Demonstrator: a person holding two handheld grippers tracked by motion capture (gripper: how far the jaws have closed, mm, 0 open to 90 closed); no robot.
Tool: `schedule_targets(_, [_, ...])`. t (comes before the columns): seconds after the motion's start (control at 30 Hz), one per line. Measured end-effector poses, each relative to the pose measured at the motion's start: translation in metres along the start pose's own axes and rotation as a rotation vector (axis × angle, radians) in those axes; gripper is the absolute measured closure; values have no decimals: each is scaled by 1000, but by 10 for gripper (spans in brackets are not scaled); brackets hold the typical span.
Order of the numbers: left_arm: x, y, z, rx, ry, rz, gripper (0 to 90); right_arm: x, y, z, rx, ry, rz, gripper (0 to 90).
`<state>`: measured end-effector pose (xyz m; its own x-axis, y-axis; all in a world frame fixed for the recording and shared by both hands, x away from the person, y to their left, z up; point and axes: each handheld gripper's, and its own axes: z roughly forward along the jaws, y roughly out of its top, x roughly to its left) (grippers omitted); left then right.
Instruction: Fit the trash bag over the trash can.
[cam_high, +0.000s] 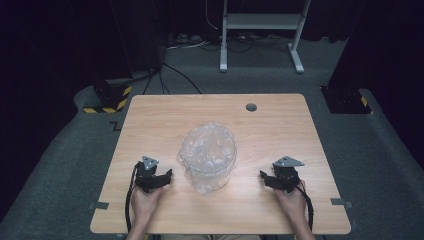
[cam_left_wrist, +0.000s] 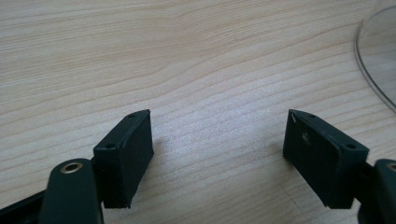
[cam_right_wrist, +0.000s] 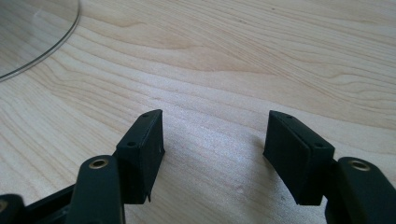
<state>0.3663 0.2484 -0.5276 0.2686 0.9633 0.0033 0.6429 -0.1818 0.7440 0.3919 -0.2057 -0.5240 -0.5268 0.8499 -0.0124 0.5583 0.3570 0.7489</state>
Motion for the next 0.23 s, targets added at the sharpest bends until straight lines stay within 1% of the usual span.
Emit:
schedule_targets(0.03, [1, 0, 0, 5, -3, -8, 241, 0, 0, 0, 1, -5, 2, 347])
schedule_targets(0.23, [0, 0, 0, 6, -3, -7, 230, 0, 0, 0, 2, -7, 4, 340])
